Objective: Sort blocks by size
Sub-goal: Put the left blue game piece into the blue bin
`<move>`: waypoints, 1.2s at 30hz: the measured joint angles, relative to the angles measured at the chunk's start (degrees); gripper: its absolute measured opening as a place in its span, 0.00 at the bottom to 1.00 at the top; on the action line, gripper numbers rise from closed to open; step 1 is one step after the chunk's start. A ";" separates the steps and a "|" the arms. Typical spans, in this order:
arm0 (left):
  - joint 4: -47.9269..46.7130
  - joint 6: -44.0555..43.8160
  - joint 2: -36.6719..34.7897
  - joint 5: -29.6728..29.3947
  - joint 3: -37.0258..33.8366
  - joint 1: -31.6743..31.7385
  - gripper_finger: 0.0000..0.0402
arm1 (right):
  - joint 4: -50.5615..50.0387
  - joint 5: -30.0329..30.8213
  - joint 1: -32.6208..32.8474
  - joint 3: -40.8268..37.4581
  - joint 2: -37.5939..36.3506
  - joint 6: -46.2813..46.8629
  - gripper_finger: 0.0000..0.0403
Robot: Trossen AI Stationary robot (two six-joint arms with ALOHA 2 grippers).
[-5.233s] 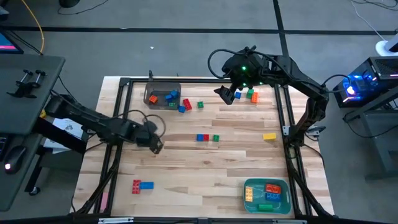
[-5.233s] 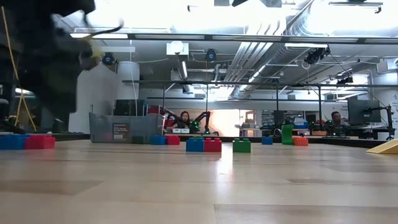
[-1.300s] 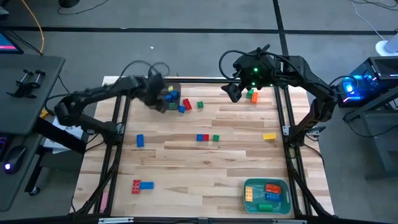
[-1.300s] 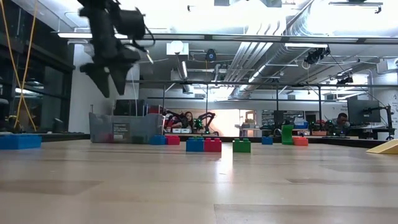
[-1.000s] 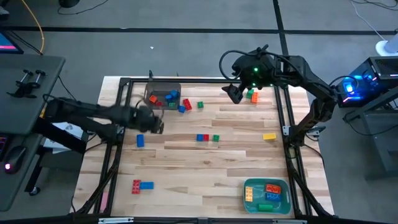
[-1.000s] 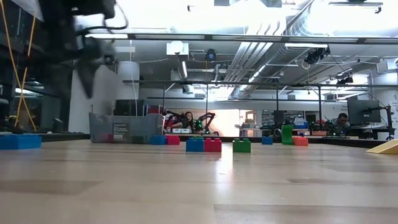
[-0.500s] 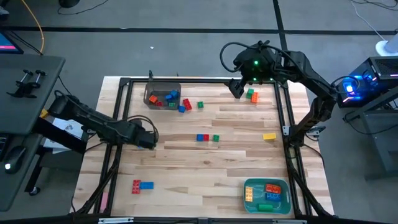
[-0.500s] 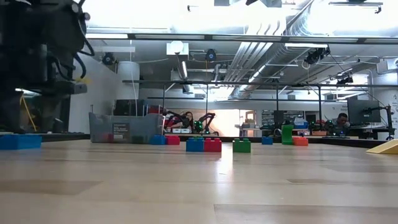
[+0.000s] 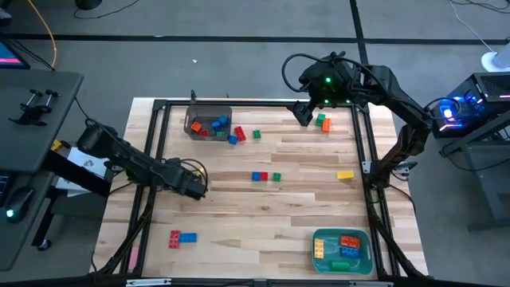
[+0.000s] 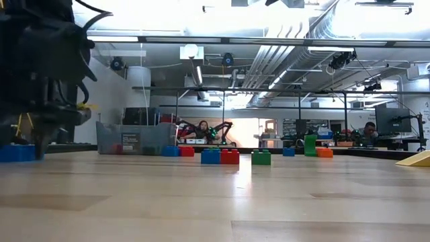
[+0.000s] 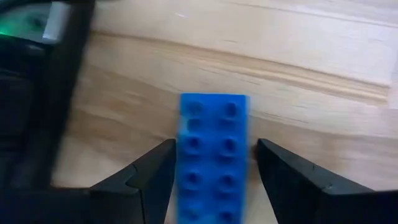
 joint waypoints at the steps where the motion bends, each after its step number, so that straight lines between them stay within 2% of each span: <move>1: 1.25 -0.01 0.81 -0.51 0.06 0.05 0.52 | 0.00 -0.02 0.00 0.00 0.00 0.21 0.92; 7: 5.91 0.41 3.12 -3.65 0.15 0.07 0.50 | -0.02 -0.05 0.07 0.00 0.00 1.53 0.92; 10: 7.05 3.34 1.36 -4.49 0.83 -0.16 0.39 | -0.04 -0.65 0.09 0.00 0.00 1.70 0.92; 13: 12.98 9.05 -2.27 -7.64 3.56 -0.12 0.25 | -0.02 -0.69 0.08 0.00 0.00 1.70 0.92; 16: 19.10 21.80 -6.82 -13.90 4.43 0.53 0.25 | 0.11 -0.73 0.09 0.00 -0.01 1.70 0.92; 18: 28.96 34.37 -10.11 -16.74 5.83 1.69 0.25 | 0.30 -1.11 0.09 0.00 -0.10 1.76 0.92; 20: 37.53 49.07 -12.69 -17.01 6.67 3.72 0.25 | 0.42 -2.59 0.07 -0.02 -0.74 2.63 0.92; 23: 51.30 70.83 -13.60 -11.12 8.35 7.85 0.25 | 0.73 -4.53 0.60 -0.02 -2.21 4.58 0.92; 25: 56.53 80.49 -13.11 -6.12 11.43 11.05 0.25 | 0.44 -5.21 1.49 -0.02 -3.37 6.04 0.92; 31: 54.74 96.26 -3.64 7.66 21.58 18.12 0.25 | 1.70 -4.97 7.30 0.00 -6.78 11.73 0.92; 36: 62.26 101.47 8.11 19.38 29.39 17.54 0.25 | 3.58 1.75 13.70 0.00 -7.25 15.90 0.92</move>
